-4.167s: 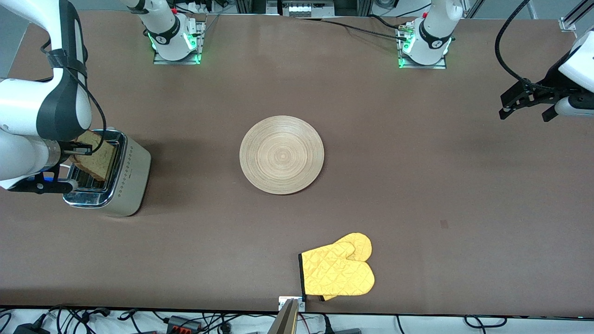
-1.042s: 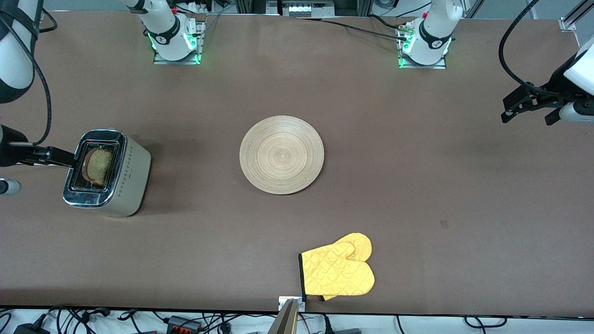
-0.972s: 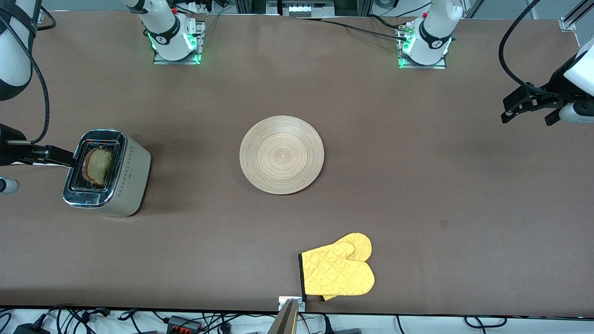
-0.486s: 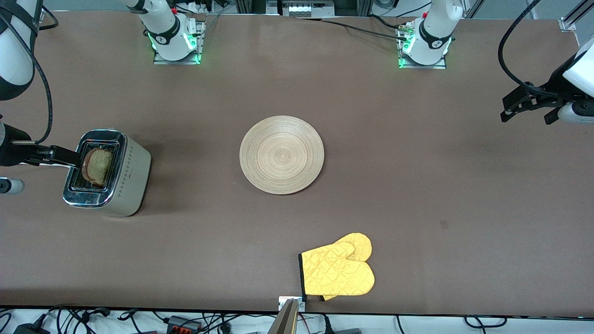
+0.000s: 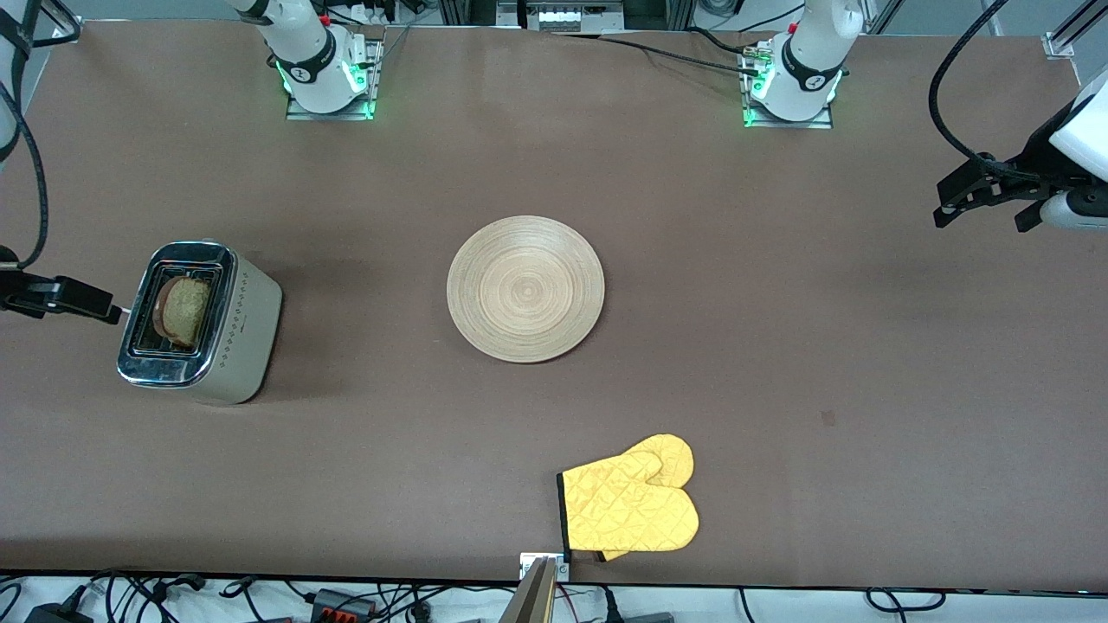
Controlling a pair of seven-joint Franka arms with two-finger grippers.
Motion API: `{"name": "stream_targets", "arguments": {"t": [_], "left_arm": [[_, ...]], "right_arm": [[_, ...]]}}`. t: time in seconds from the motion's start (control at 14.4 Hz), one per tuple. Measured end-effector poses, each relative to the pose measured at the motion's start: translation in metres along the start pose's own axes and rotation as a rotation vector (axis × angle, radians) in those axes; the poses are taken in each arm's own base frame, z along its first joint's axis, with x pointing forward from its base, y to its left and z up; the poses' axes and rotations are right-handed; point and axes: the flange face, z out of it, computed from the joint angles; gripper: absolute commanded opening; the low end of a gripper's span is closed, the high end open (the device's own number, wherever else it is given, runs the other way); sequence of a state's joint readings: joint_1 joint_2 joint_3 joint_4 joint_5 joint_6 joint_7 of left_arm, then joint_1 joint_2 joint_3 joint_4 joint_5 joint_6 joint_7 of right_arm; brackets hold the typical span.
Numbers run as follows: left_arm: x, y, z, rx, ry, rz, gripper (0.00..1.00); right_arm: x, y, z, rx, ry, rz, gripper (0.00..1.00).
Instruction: Move plate and put bread in toaster
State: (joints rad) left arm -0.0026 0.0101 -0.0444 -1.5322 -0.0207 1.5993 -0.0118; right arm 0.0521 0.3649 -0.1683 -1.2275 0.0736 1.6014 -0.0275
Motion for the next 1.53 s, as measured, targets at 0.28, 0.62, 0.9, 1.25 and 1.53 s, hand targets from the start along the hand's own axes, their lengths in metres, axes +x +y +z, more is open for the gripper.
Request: {"name": "stream_targets", "arguments": {"t": [0.28, 0.62, 0.9, 1.25, 1.53], "left_arm": [[0.000, 0.000, 0.000, 0.000, 0.000, 0.000, 1.00], [0.000, 0.000, 0.000, 0.000, 0.000, 0.000, 1.00], [0.000, 0.000, 0.000, 0.000, 0.000, 0.000, 1.00], [0.000, 0.000, 0.000, 0.000, 0.000, 0.000, 1.00], [0.000, 0.000, 0.000, 0.000, 0.000, 0.000, 1.00]], "right_arm": [[-0.010, -0.002, -0.004, 0.026, -0.004, -0.017, 1.00], [-0.030, -0.005, -0.003, 0.022, -0.064, -0.025, 1.00], [-0.058, 0.000, 0.013, -0.003, -0.078, -0.026, 1.00], [-0.081, -0.001, 0.014, -0.001, -0.067, -0.032, 1.00], [-0.082, -0.002, 0.012, -0.001, -0.063, -0.034, 1.00]]}}
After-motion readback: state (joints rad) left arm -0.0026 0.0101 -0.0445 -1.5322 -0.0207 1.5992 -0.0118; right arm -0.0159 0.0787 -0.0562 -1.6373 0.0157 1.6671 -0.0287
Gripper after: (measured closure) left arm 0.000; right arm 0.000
